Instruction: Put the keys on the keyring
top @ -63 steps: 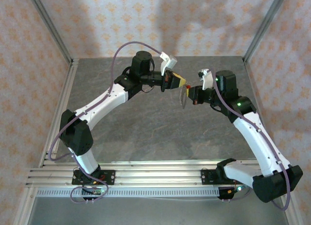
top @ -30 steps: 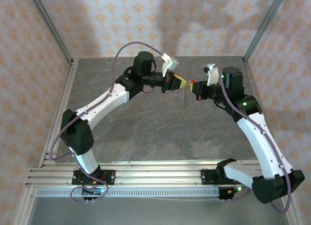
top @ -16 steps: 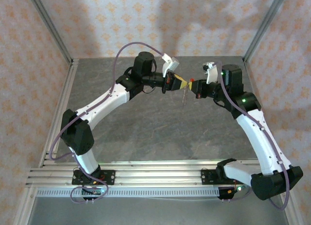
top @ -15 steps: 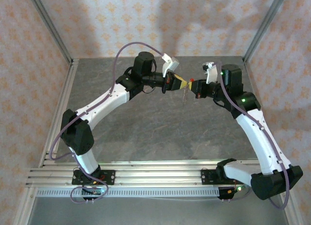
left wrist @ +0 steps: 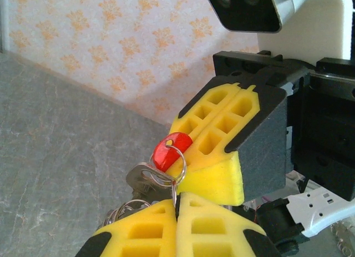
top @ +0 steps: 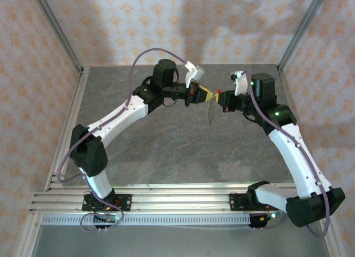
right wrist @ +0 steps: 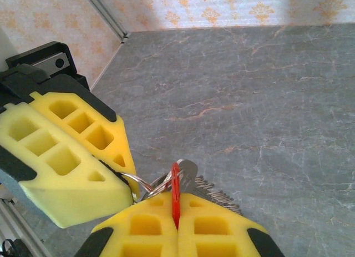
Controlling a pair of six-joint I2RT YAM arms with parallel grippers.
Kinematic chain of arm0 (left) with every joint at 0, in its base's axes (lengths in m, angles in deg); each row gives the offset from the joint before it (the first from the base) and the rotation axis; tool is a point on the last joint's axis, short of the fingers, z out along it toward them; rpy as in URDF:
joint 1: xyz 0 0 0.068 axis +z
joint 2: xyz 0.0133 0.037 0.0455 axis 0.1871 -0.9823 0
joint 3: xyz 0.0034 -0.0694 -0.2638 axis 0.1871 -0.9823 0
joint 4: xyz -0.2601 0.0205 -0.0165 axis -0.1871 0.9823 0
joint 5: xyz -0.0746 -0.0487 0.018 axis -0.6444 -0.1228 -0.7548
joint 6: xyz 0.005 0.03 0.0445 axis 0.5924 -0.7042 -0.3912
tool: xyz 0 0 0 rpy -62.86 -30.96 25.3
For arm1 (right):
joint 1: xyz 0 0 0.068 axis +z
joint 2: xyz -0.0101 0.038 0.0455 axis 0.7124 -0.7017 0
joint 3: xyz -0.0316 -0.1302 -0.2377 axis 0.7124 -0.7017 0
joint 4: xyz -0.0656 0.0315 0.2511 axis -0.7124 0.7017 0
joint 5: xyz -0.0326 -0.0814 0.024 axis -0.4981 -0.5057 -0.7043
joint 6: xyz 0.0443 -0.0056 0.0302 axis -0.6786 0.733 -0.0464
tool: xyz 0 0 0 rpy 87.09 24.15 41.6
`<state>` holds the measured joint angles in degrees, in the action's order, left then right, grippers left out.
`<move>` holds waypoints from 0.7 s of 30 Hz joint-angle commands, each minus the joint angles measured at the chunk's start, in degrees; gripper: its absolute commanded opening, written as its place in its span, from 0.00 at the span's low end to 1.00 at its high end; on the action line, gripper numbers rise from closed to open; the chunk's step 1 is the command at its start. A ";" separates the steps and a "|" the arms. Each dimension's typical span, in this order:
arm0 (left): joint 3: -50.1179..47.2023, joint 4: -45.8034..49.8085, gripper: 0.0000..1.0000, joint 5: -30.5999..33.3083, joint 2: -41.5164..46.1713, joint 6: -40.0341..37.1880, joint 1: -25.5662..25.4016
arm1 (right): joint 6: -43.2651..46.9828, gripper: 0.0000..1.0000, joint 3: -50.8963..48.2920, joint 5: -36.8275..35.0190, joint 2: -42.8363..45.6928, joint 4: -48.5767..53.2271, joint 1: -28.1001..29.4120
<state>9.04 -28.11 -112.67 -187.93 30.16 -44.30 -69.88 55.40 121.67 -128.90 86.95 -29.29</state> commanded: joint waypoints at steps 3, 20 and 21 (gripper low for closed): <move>-1.12 -10.30 0.00 0.31 0.88 5.41 -0.21 | -0.41 0.00 -3.65 0.87 4.39 -2.12 -2.89; -0.58 -10.65 0.00 -0.28 0.18 6.54 -0.67 | -6.28 0.00 -2.29 6.93 1.05 -10.41 -2.21; -0.32 -10.38 0.00 -0.30 -0.03 6.36 -0.84 | -6.51 0.00 -1.80 6.96 0.54 -10.79 -1.76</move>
<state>7.71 -36.64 -112.43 -187.93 37.15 -44.54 -74.47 50.79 127.05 -127.57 80.72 -31.83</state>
